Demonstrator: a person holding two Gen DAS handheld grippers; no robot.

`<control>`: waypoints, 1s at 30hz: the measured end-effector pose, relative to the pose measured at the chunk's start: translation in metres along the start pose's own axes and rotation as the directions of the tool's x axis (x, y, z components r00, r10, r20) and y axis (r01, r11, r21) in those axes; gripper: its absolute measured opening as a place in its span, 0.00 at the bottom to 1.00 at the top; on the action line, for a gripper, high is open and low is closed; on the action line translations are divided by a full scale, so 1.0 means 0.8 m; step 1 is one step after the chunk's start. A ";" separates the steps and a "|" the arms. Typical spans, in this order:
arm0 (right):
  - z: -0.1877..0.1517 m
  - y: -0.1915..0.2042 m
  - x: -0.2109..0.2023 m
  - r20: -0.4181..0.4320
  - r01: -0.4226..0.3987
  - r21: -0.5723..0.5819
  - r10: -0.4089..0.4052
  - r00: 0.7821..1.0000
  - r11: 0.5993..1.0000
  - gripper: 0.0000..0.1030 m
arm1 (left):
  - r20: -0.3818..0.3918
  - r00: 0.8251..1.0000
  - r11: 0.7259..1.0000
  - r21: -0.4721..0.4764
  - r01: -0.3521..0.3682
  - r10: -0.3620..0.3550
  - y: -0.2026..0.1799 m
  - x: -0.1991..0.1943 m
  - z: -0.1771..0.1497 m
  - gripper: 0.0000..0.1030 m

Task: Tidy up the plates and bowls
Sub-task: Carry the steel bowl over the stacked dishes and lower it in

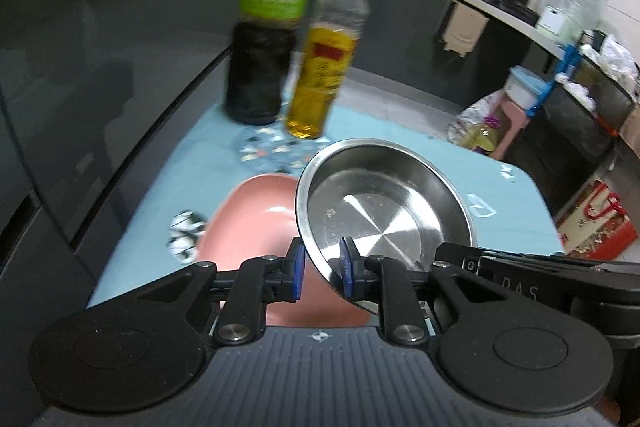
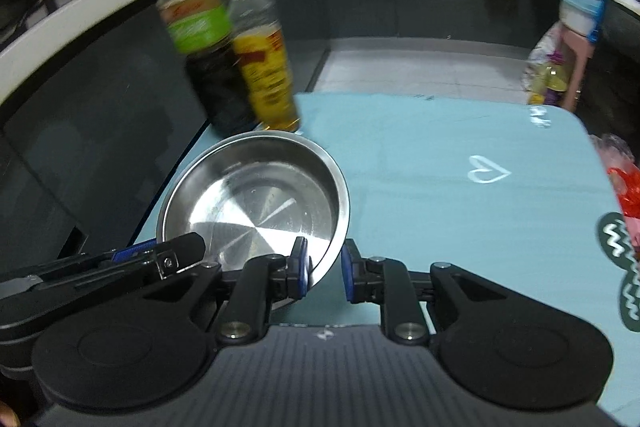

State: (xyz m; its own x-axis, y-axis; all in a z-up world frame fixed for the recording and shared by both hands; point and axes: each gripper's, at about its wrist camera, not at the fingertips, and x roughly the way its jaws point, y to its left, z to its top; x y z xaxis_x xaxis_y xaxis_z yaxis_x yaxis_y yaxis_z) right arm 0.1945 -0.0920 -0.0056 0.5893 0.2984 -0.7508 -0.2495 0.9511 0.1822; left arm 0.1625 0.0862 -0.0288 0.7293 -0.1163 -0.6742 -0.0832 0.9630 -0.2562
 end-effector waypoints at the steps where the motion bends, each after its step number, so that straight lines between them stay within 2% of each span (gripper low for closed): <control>1: -0.001 0.009 0.005 -0.011 0.000 -0.010 0.000 1.000 1.000 0.15 | -0.004 1.000 1.000 -0.006 -0.007 0.007 0.006 0.001 -0.002 0.16; 9: -0.009 0.053 0.040 -0.090 0.018 -0.065 -0.024 0.996 0.998 0.15 | -0.042 0.999 0.999 -0.031 -0.030 0.029 0.041 0.020 -0.008 0.16; 15: -0.011 0.063 0.056 -0.101 0.064 -0.102 -0.074 0.992 0.993 0.16 | -0.061 0.998 0.999 -0.016 -0.031 0.030 0.040 0.037 -0.013 0.17; 20: -0.012 0.061 0.065 -0.117 0.065 -0.098 -0.077 0.990 0.993 0.17 | -0.061 0.997 0.999 0.008 -0.036 0.036 0.044 0.044 -0.014 0.19; 23: -0.013 0.061 0.072 -0.122 0.073 -0.098 -0.085 0.989 0.993 0.17 | -0.051 0.997 0.998 0.040 -0.054 0.056 0.044 0.046 -0.018 0.20; 26: -0.016 0.060 0.074 -0.116 0.077 -0.101 -0.089 0.989 0.992 0.17 | -0.003 0.996 0.992 0.083 -0.092 0.092 0.042 0.042 -0.021 0.20; 30: -0.016 0.060 0.074 -0.111 0.078 -0.104 -0.089 0.990 0.992 0.17 | 0.031 0.995 0.988 0.113 -0.102 0.099 0.043 0.033 -0.020 0.20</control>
State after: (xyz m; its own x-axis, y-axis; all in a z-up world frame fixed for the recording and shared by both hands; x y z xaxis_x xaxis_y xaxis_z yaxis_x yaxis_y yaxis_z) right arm 0.2074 -0.0299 -0.0491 0.5199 0.2017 -0.8301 -0.2817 0.9578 0.0562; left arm 0.1680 0.1125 -0.0667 0.7384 -0.0126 -0.6742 -0.0799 0.9911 -0.1061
